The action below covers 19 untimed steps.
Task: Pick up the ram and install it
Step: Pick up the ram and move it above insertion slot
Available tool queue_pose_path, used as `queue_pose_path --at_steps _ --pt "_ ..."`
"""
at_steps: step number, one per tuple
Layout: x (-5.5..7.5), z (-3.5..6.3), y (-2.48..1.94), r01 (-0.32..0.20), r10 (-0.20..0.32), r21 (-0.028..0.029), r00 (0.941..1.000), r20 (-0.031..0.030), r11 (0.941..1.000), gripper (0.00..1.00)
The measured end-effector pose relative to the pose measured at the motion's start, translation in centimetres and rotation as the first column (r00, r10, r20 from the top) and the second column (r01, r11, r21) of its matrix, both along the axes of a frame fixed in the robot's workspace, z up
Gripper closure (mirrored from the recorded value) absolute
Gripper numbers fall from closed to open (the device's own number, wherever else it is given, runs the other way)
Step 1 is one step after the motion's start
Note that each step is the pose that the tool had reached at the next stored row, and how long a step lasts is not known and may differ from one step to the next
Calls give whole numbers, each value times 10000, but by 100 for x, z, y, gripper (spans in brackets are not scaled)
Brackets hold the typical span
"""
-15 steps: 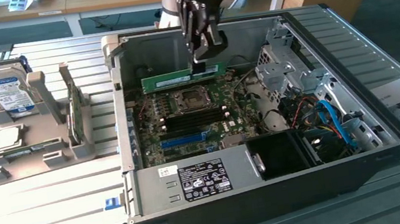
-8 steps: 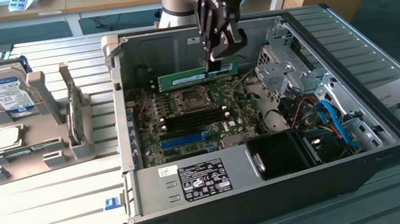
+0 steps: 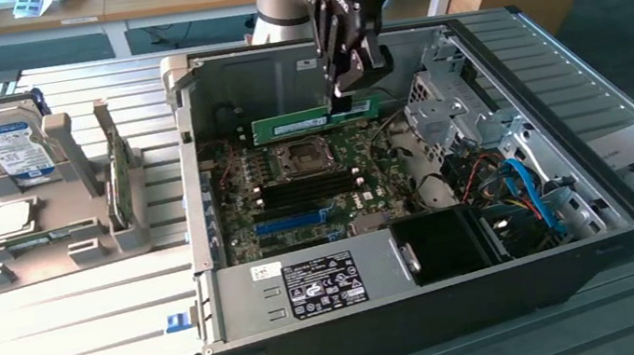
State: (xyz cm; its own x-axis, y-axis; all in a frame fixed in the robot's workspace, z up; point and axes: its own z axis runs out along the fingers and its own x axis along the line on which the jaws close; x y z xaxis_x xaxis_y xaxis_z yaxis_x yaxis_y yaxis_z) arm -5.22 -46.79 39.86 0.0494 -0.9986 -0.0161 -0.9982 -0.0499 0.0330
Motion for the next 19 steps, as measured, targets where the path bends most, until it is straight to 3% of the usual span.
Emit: queue_pose_path --at_steps 11,19 --pt "6 -4 1 266 -266 1 9996 0 9996 88" --pt "21 -18 37 338 -338 1 9994 0 9994 88"
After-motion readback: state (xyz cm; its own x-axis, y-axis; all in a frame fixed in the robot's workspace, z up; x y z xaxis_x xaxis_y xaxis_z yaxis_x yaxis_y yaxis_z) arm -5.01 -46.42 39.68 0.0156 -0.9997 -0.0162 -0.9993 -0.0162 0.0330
